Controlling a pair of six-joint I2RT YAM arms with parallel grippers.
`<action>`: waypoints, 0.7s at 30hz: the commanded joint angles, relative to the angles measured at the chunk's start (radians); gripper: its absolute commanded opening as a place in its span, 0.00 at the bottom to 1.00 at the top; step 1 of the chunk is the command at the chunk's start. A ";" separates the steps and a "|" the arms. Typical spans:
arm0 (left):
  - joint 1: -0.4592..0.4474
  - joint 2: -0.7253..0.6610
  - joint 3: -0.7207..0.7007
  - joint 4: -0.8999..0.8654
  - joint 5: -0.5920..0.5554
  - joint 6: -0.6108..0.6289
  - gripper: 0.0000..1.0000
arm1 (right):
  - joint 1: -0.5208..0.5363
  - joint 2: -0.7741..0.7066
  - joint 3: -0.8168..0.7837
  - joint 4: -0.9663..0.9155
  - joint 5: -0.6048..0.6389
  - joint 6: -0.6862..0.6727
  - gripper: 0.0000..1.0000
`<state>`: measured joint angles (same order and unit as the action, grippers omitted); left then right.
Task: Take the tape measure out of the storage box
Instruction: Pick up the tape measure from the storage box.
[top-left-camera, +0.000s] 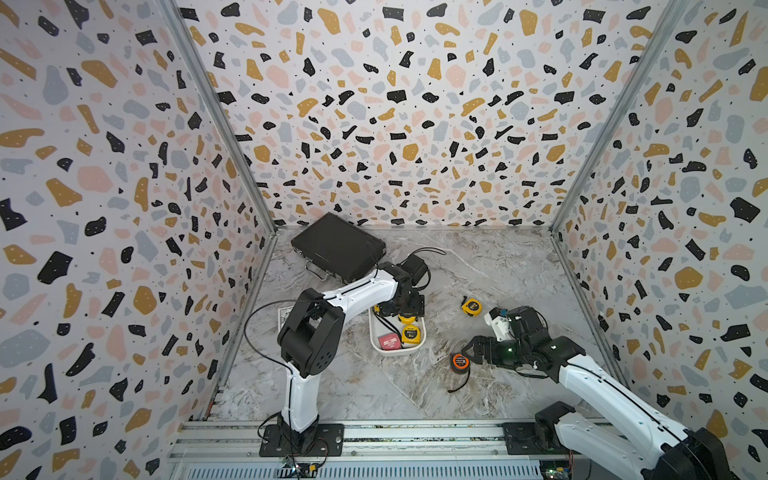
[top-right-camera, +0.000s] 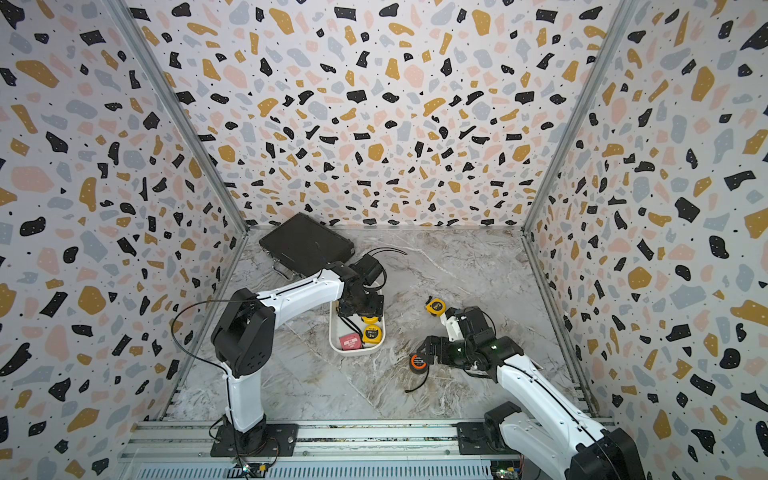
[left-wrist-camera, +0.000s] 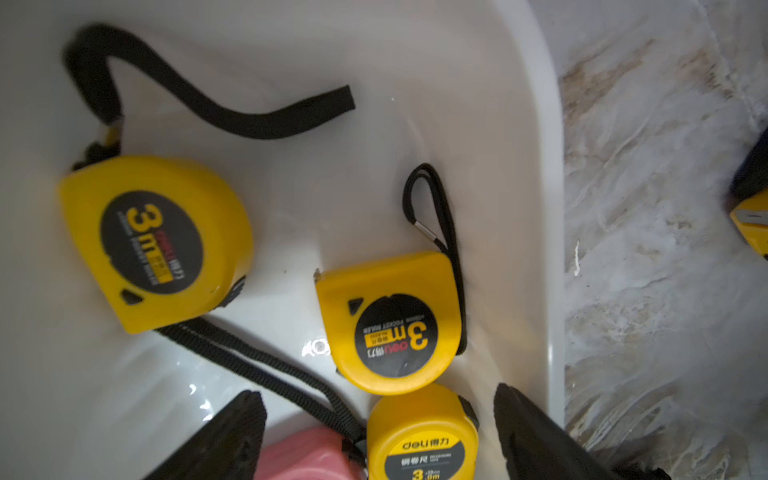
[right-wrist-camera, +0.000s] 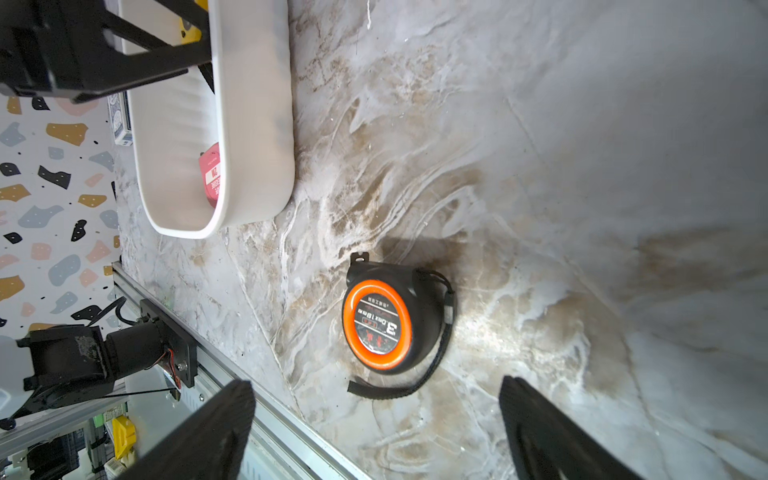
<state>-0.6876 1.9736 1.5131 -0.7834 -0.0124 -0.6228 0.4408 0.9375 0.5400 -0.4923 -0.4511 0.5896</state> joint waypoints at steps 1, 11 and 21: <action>0.002 0.027 0.038 0.017 0.029 0.020 0.91 | -0.001 0.003 0.036 -0.019 0.011 -0.020 0.98; 0.002 0.084 0.056 0.022 0.012 0.018 0.91 | -0.001 0.007 0.038 -0.019 0.008 -0.031 0.98; 0.002 0.113 0.097 -0.032 -0.064 0.017 0.87 | -0.001 0.011 0.038 -0.009 0.004 -0.032 0.98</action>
<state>-0.6846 2.0754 1.5776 -0.7864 -0.0319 -0.6151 0.4408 0.9485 0.5434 -0.4942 -0.4515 0.5720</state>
